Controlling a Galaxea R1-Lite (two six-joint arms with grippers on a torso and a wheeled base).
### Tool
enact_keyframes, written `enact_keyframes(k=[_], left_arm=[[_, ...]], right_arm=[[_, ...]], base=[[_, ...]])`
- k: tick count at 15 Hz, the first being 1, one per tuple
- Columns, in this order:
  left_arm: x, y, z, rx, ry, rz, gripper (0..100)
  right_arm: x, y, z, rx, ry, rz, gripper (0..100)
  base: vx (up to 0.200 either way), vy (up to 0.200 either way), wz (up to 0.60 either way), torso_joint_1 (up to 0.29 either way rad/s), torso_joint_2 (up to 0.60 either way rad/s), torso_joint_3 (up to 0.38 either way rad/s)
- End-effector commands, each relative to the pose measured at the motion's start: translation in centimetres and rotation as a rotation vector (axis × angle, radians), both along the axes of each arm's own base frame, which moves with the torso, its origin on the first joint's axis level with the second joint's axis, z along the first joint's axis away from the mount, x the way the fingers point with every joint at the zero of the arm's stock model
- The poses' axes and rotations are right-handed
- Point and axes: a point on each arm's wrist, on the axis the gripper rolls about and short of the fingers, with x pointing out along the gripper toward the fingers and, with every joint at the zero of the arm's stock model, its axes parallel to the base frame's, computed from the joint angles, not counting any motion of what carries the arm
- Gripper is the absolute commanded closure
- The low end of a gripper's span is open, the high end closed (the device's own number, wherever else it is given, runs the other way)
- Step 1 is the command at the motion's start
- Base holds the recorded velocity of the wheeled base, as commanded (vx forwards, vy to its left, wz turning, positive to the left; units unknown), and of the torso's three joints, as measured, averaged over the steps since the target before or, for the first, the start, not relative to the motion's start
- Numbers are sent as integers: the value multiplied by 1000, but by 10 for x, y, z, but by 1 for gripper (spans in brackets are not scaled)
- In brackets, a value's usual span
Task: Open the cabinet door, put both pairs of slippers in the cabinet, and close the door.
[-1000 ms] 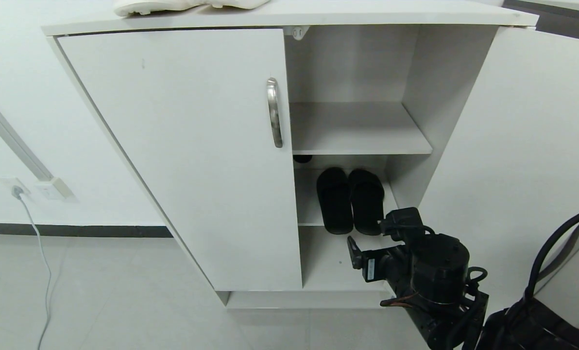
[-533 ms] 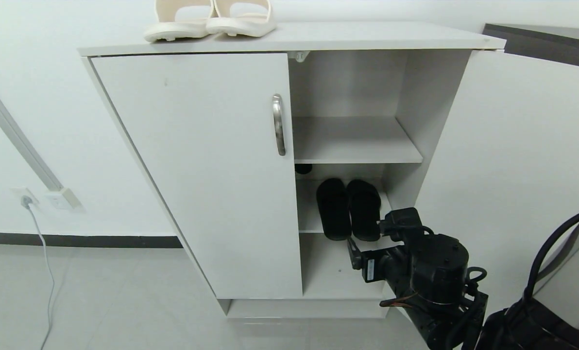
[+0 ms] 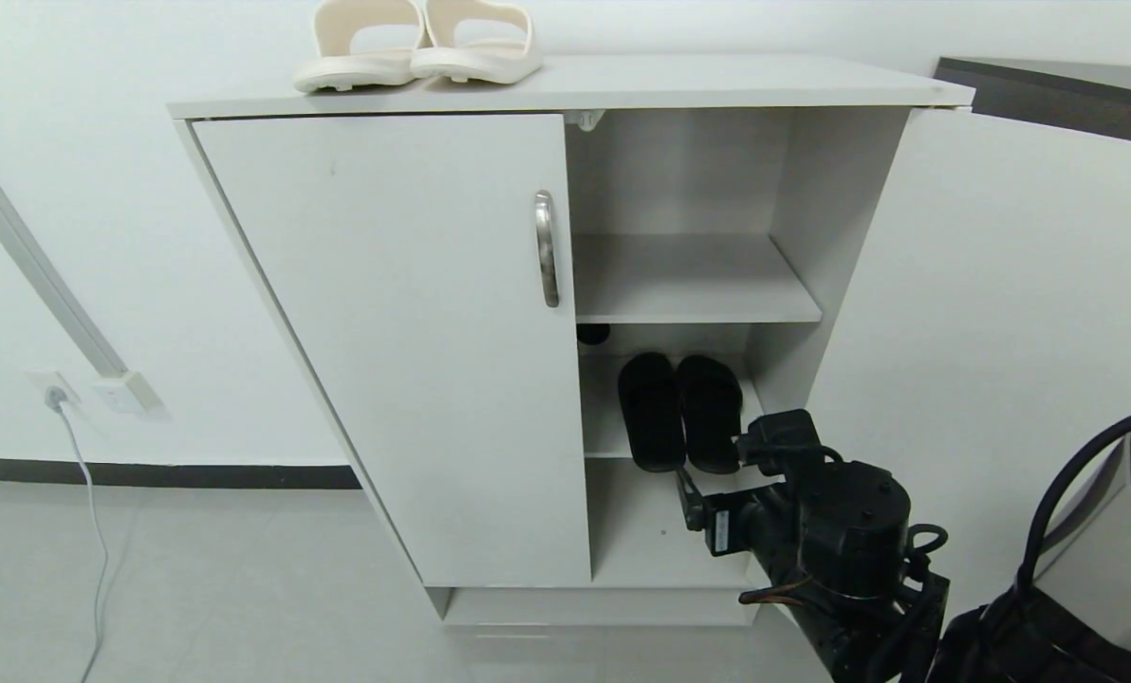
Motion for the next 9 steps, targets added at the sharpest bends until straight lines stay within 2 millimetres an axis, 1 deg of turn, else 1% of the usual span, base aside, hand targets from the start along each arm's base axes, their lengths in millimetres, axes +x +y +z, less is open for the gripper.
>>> enact_keyframes(k=[1, 9], left_arm=[[0, 0, 0, -2, 0, 0, 100], [0, 0, 0, -2, 1, 1, 100]], right_arm=[[1, 1, -4, -6, 6, 1, 0], [-1, 2, -4, 1, -2, 8, 0]], base=[[0, 0, 0, 0, 0, 0], [0, 200, 0, 4, 4, 5]])
